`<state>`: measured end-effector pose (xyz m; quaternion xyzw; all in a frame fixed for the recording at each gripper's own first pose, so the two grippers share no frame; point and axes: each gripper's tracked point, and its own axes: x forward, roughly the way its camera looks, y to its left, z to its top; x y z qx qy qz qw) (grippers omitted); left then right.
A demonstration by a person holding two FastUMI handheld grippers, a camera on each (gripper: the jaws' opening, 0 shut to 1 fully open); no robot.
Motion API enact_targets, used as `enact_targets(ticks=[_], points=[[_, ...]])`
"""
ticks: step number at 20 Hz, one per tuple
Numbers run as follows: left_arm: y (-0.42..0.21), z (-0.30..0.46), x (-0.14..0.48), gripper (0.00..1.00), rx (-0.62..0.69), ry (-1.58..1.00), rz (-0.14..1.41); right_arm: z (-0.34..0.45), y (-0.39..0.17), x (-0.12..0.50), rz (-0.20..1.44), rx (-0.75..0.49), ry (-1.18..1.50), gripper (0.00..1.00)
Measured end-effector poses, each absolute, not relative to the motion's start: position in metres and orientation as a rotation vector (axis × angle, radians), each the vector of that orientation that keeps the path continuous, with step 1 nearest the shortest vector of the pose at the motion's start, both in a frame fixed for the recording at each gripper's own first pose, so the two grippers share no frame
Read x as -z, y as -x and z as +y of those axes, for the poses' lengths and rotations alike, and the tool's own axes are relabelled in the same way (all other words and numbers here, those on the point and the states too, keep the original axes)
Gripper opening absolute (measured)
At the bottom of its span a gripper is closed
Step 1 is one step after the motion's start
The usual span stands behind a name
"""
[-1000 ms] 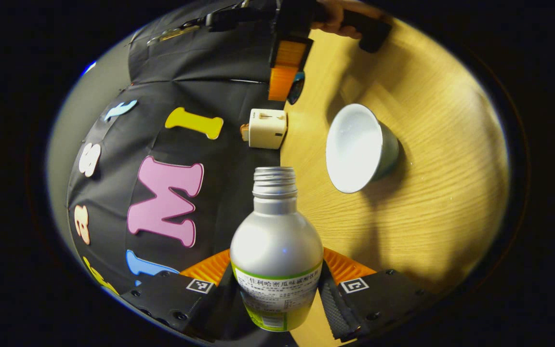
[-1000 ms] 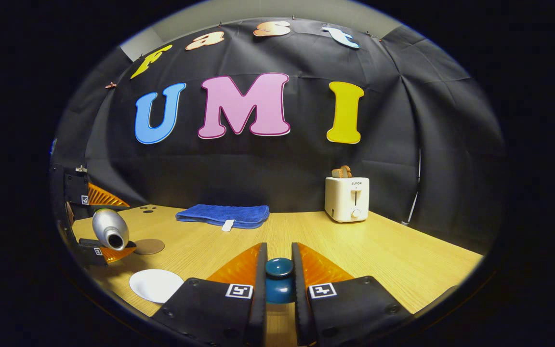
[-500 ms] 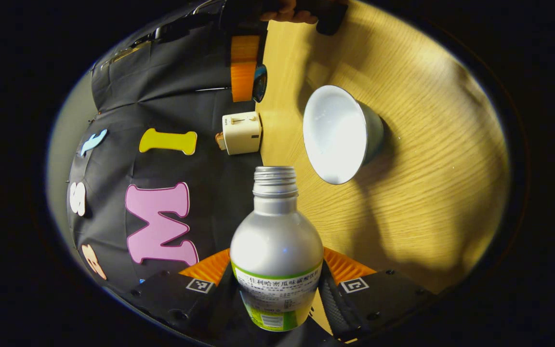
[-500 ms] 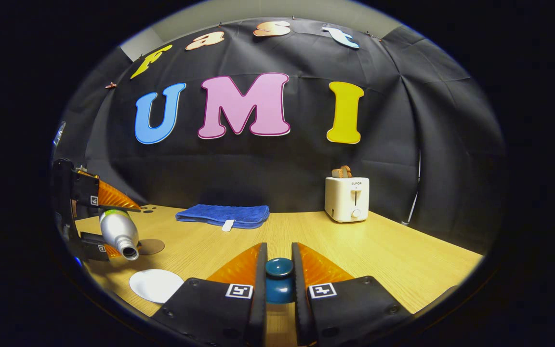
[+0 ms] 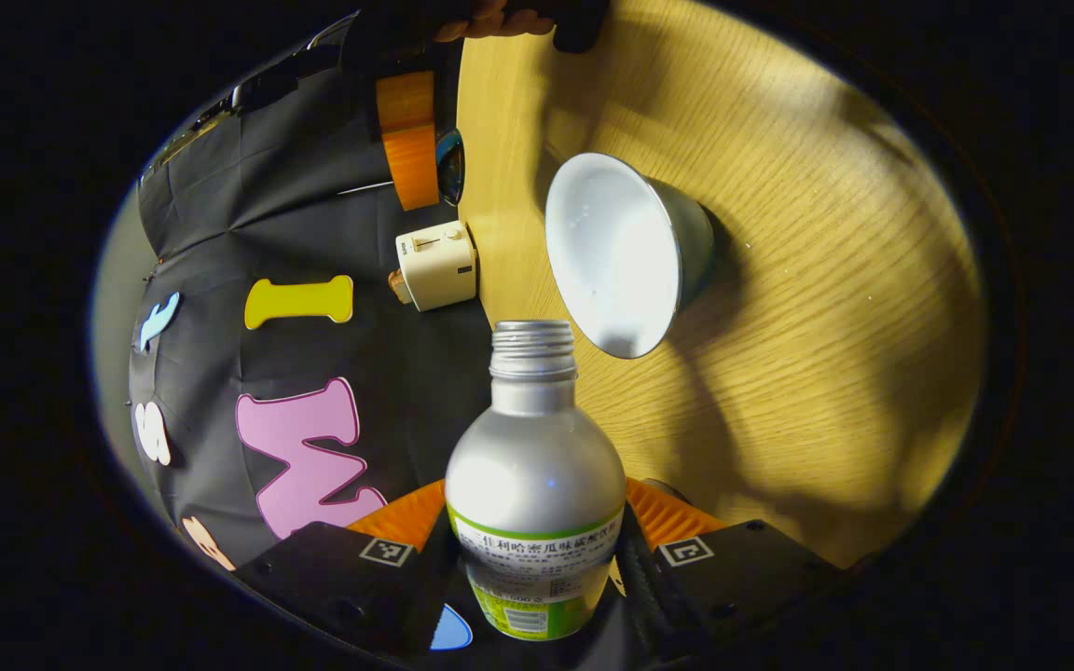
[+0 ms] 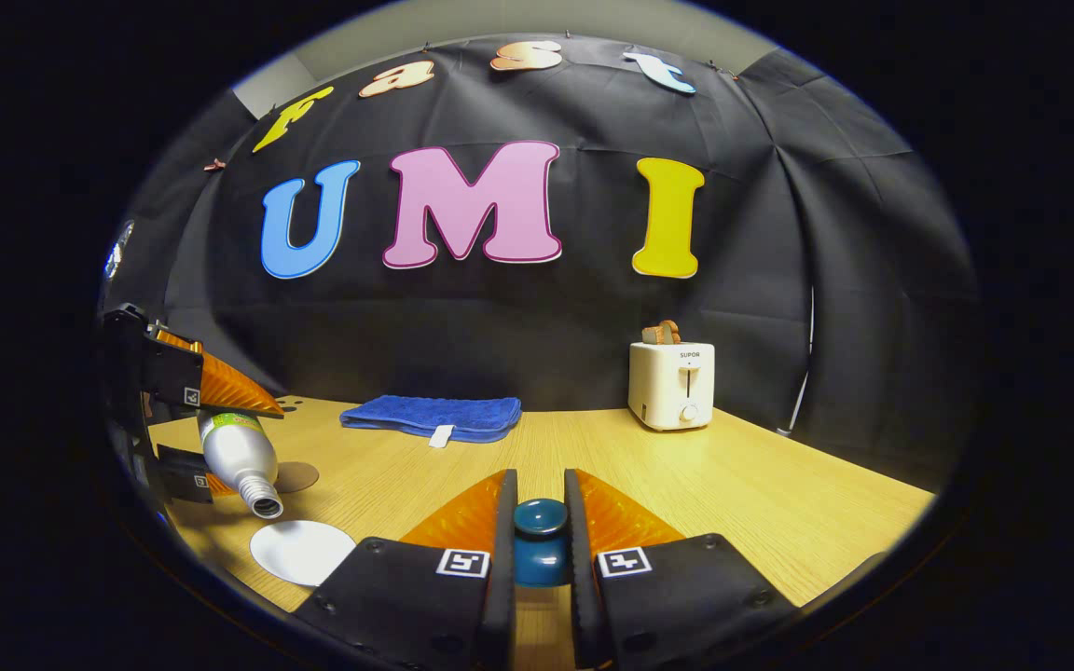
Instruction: Open the teacup lid with one hand, grasp the water bottle and pour water into the teacup with the other hand; after pouring, place the water bottle on the coaster and then close the teacup lid.
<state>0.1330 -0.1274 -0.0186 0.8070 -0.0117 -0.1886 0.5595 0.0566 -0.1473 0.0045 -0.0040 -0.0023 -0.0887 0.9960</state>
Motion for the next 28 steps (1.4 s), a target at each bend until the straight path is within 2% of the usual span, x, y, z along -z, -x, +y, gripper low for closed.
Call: enact_targets(ticks=[28], points=[[-0.128, -0.137, -0.018, 0.81, 0.377, -2.135, -0.085, -0.147, -0.056, -0.005, -0.005, 0.174, 0.008, 0.27]])
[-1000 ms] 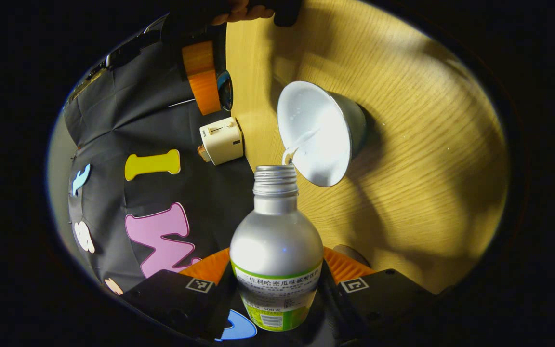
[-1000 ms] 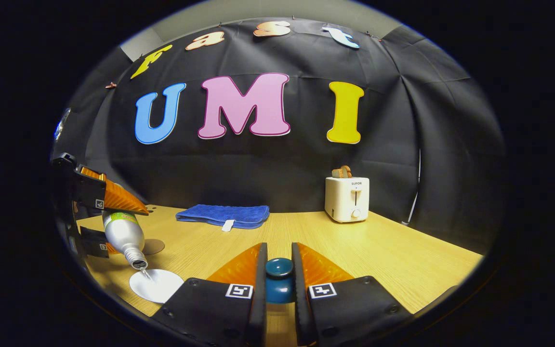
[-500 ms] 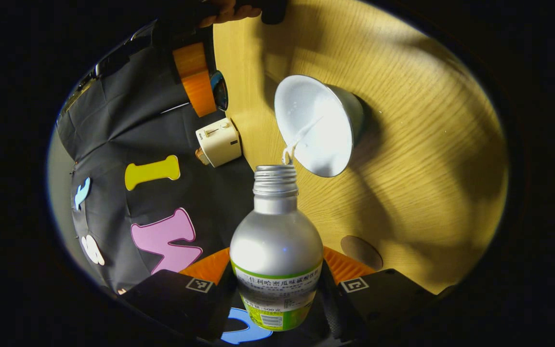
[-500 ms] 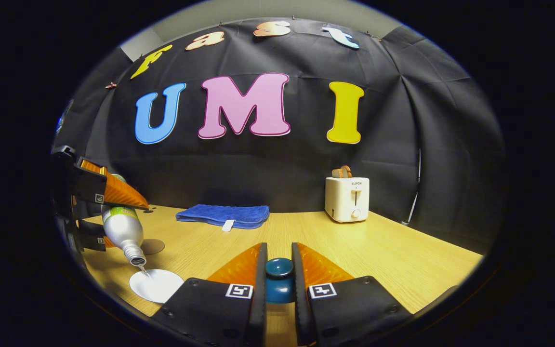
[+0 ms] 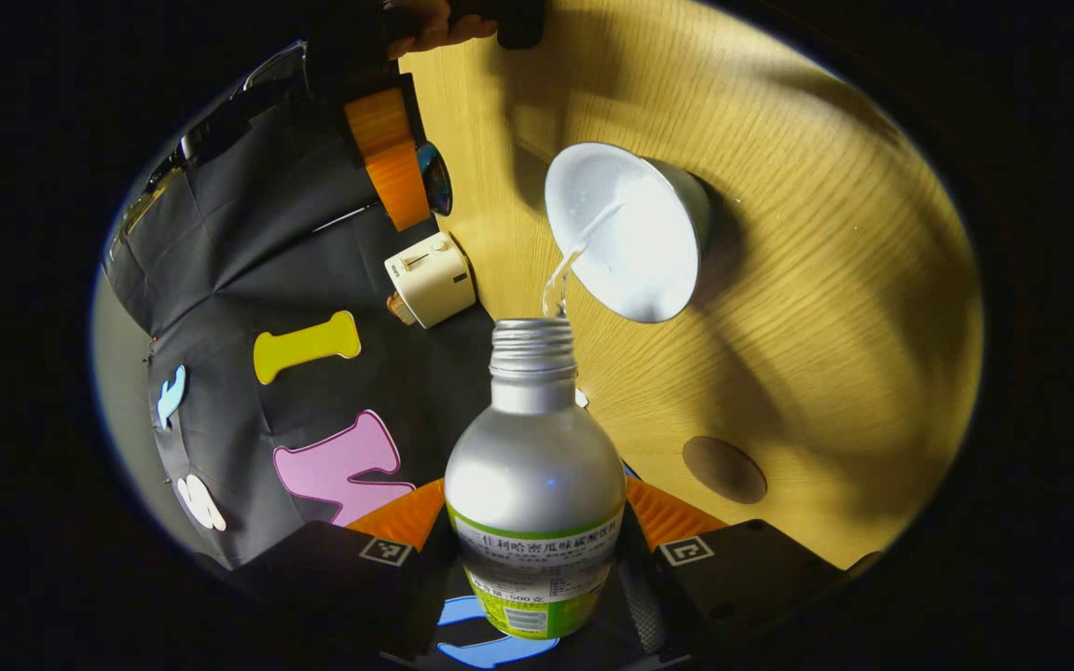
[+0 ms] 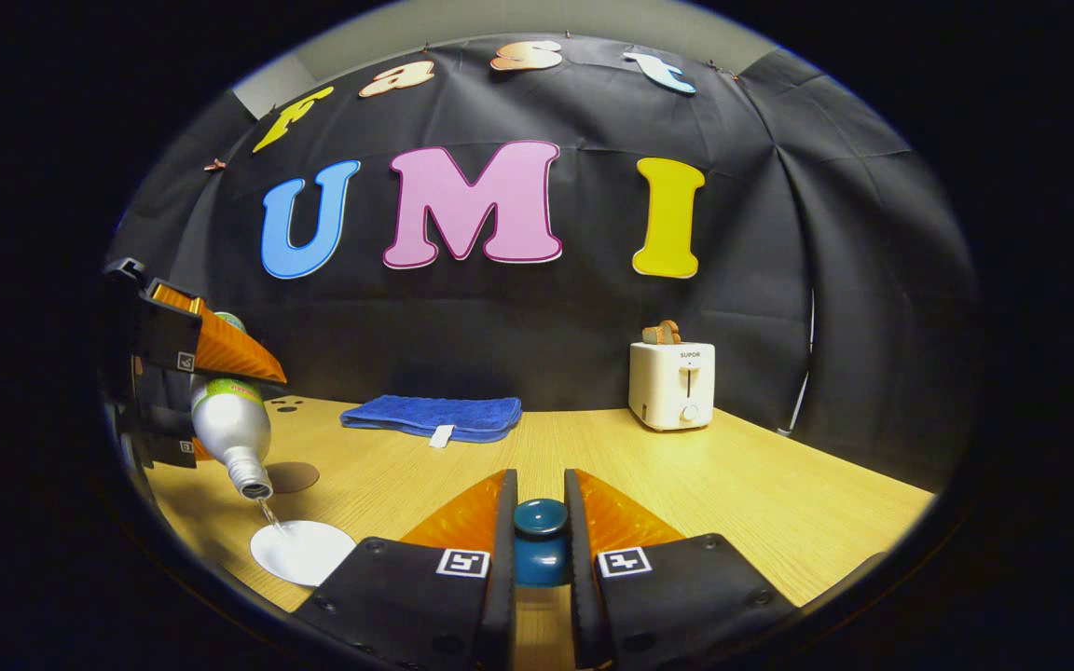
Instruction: Open the teacup lid with one hand, grasp the water bottle and pour water into the teacup with the other hand; after pouring, place the water bottle on the coaster and then close the teacup lid.
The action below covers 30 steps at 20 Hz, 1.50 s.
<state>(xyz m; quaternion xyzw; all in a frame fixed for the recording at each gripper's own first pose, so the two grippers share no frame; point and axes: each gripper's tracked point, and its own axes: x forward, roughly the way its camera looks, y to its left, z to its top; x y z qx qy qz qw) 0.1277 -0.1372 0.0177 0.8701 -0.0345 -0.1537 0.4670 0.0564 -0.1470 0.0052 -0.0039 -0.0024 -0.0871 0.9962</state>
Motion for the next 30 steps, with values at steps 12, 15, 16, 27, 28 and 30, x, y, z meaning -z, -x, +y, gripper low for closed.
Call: enact_targets(ticks=[12, 15, 16, 27, 28, 30], points=[[-0.125, -0.143, -0.031, 0.81, 0.353, -2.166, -0.132, -0.146, -0.057, -0.005, -0.004, 0.168, 0.008, 0.28], [-0.125, -0.144, -0.035, 0.81, 0.346, -2.169, -0.149, -0.146, -0.056, -0.005, -0.004, 0.167, 0.008, 0.28], [-0.125, -0.144, -0.034, 0.81, 0.346, -2.168, -0.149, -0.146, -0.056, -0.006, -0.004, 0.167, 0.008, 0.28], [-0.119, -0.150, -0.032, 0.81, 0.343, -2.183, -0.166, -0.146, -0.056, -0.005, -0.004, 0.167, 0.008, 0.28], [-0.119, -0.149, -0.032, 0.81, 0.344, -2.183, -0.165, -0.146, -0.057, -0.005, -0.004, 0.167, 0.008, 0.27], [-0.120, -0.149, -0.032, 0.81, 0.344, -2.184, -0.164, -0.146, -0.057, -0.005, -0.004, 0.167, 0.008, 0.28]])
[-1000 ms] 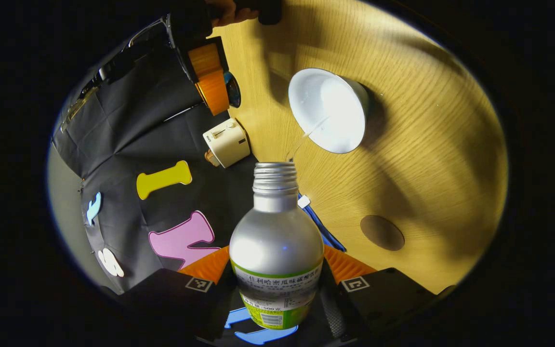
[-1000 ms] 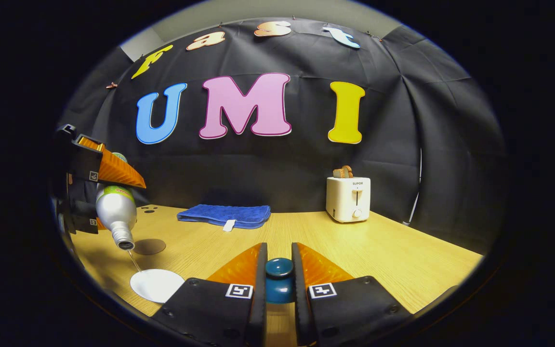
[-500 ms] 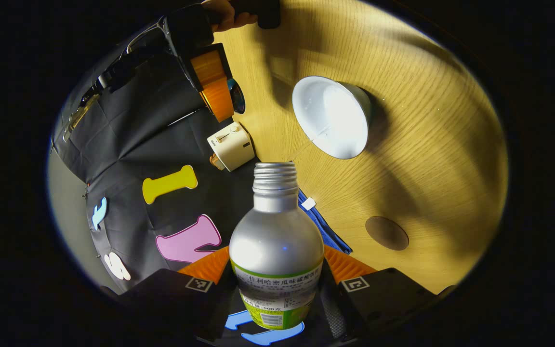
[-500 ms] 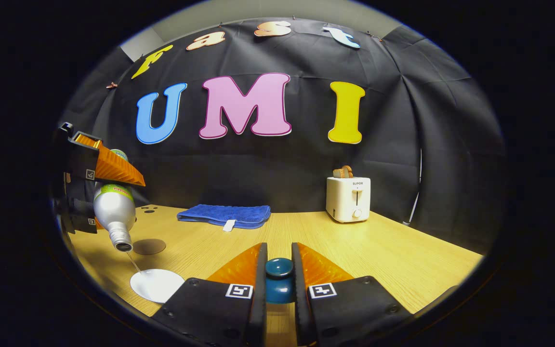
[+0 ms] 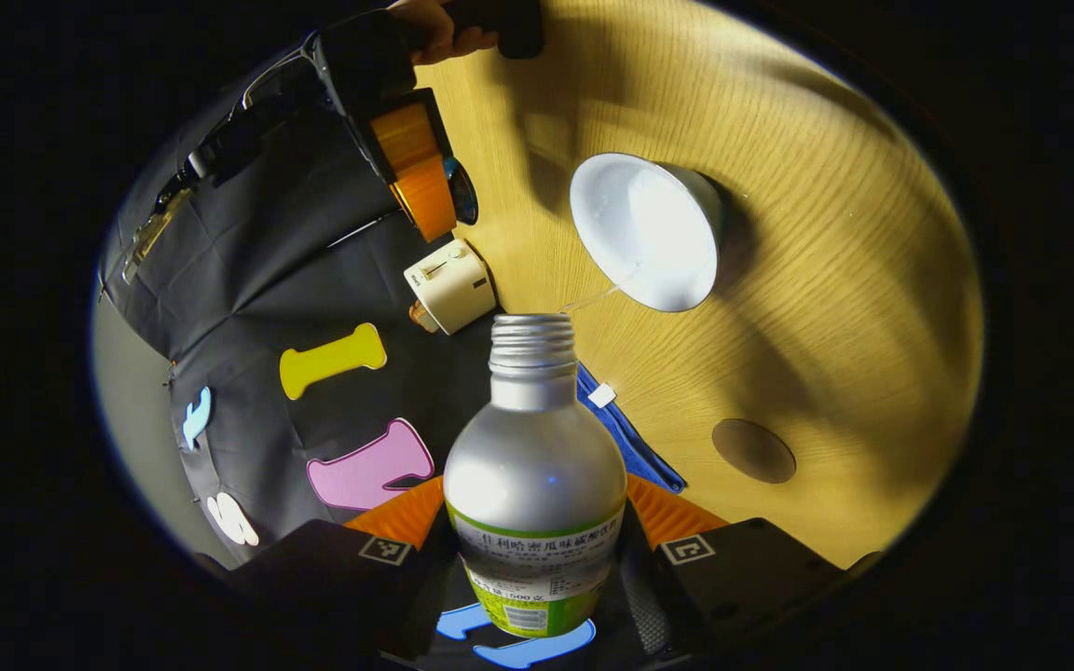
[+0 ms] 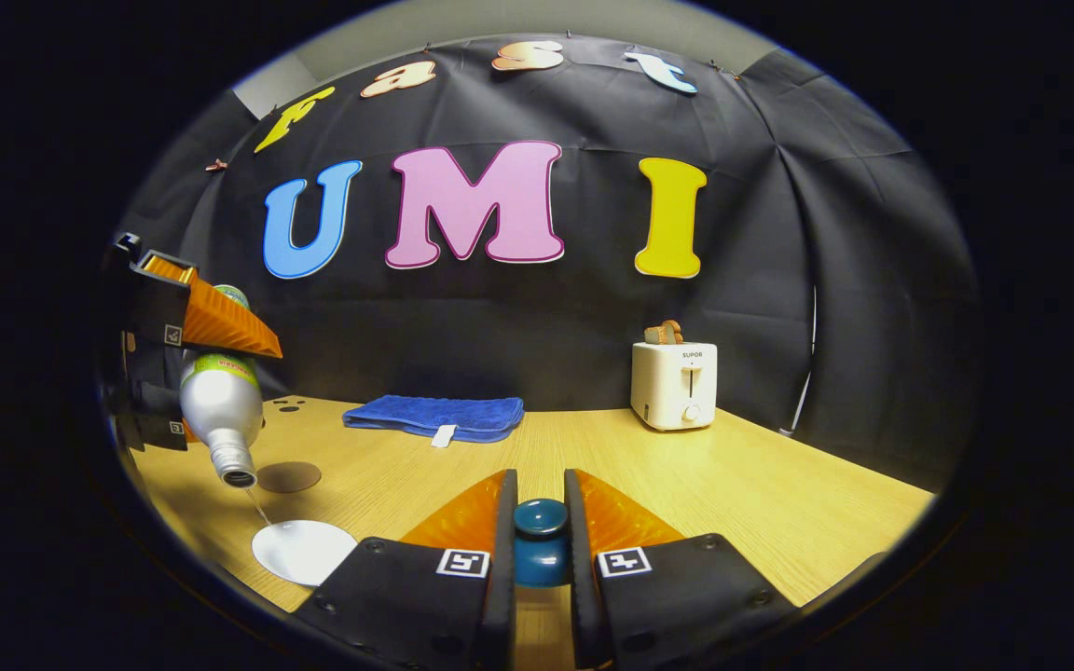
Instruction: Open the teacup lid with one hand, grasp the water bottle and pour water into the teacup with the other hand; after pouring, place the water bottle on the coaster and then close the teacup lid.
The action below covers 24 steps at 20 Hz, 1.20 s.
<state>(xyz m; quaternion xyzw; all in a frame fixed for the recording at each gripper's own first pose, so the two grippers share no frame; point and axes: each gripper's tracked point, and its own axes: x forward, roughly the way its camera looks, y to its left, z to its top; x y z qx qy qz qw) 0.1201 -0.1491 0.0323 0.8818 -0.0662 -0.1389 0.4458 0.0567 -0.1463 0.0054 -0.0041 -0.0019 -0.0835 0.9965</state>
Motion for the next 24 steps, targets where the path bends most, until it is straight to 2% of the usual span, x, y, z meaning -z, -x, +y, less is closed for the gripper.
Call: enact_targets(ticks=[16, 20, 24], points=[[-0.123, -0.154, -0.023, 0.81, 0.396, -2.137, -0.162, -0.146, -0.057, -0.005, -0.004, 0.167, 0.008, 0.28], [-0.127, -0.146, -0.021, 0.81, 0.414, -1.950, -0.138, -0.146, -0.057, -0.005, -0.004, 0.167, 0.008, 0.27], [-0.116, -0.138, -0.044, 0.81, 0.373, -1.570, -0.141, -0.146, -0.056, -0.005, -0.004, 0.167, 0.008, 0.28]])
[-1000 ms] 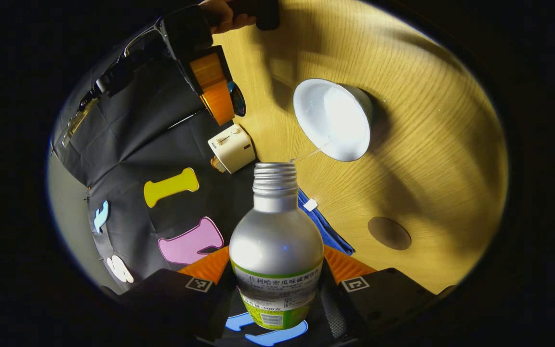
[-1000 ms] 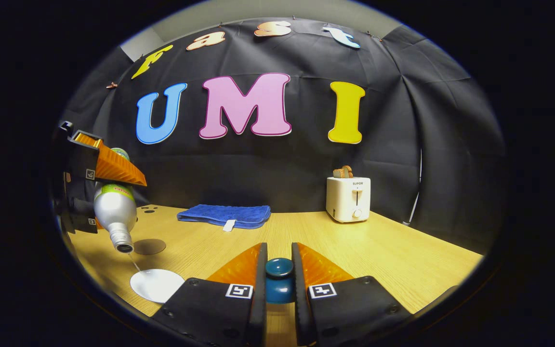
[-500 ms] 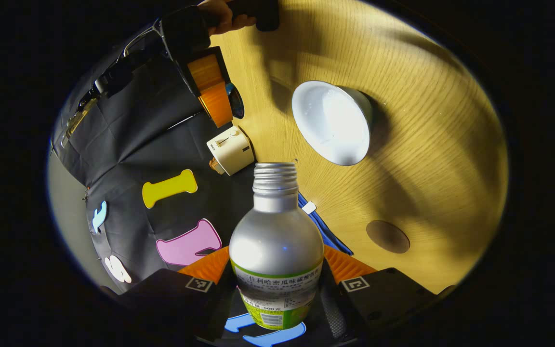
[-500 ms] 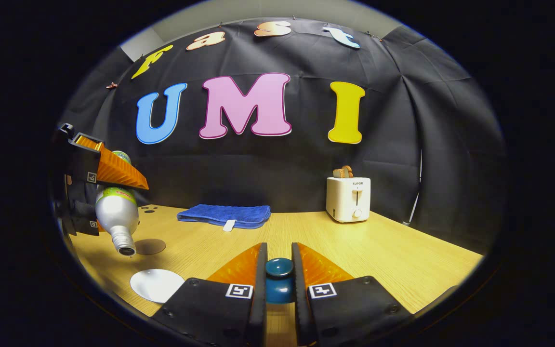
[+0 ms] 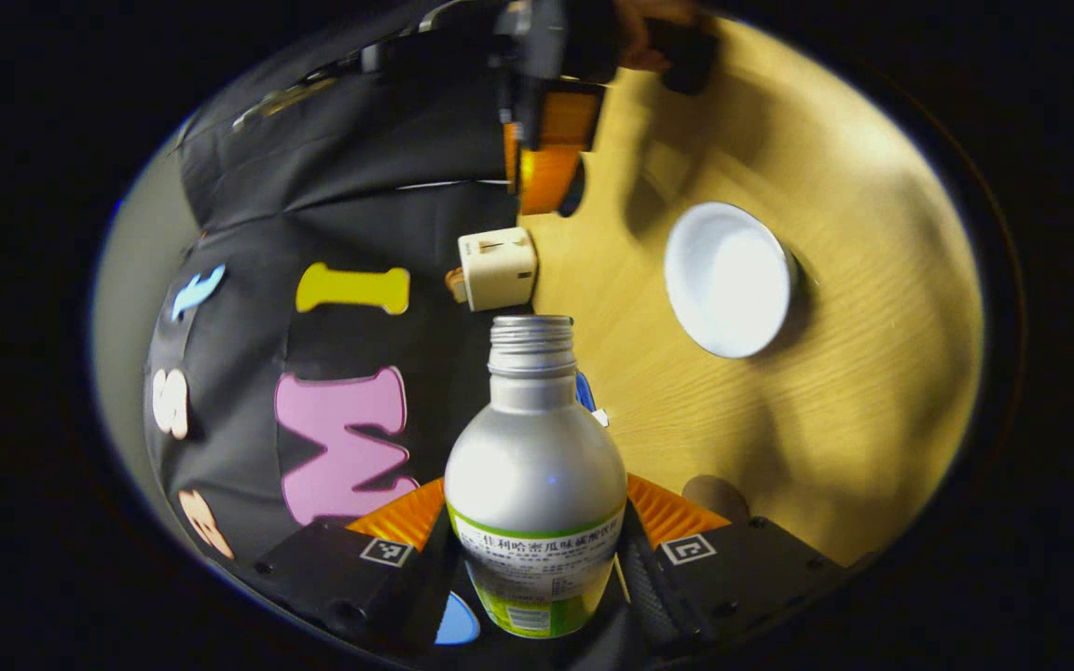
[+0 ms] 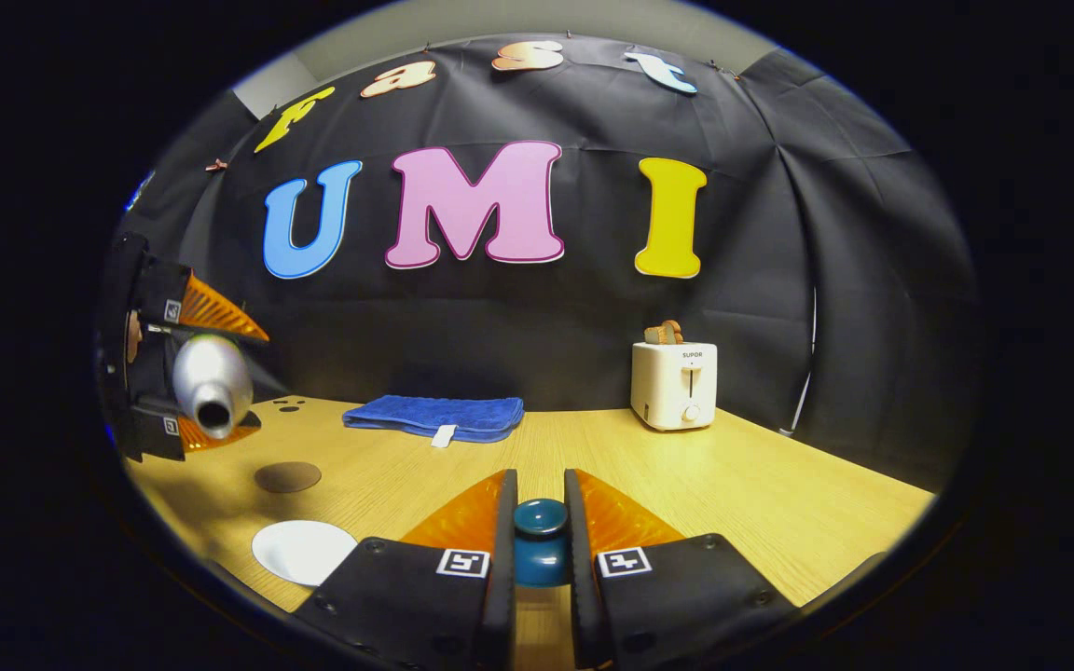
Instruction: Open the teacup lid with one hand, grasp the water bottle and pour water into the teacup with the other hand; after pouring, place the water bottle on the coaster and then close the teacup lid.
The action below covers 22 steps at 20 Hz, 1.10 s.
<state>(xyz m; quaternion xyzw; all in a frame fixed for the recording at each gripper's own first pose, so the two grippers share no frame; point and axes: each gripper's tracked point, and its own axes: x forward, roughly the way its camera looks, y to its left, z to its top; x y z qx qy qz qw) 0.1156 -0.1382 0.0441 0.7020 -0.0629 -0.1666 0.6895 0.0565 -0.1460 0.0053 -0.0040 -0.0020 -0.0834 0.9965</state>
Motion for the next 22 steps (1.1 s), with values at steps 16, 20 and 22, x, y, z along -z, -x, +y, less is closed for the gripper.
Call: enact_targets(ticks=[16, 20, 22], points=[[-0.184, -0.035, -0.050, 0.80, 0.185, 0.063, -0.058, -0.150, -0.056, -0.005, -0.005, 0.181, 0.008, 0.28], [-0.218, -0.036, -0.017, 0.80, 0.187, 0.083, -0.005, -0.151, -0.054, -0.005, -0.005, 0.195, 0.009, 0.28], [-0.227, -0.036, -0.011, 0.81, 0.196, 0.078, 0.004, -0.151, -0.054, -0.005, -0.005, 0.195, 0.009, 0.28]])
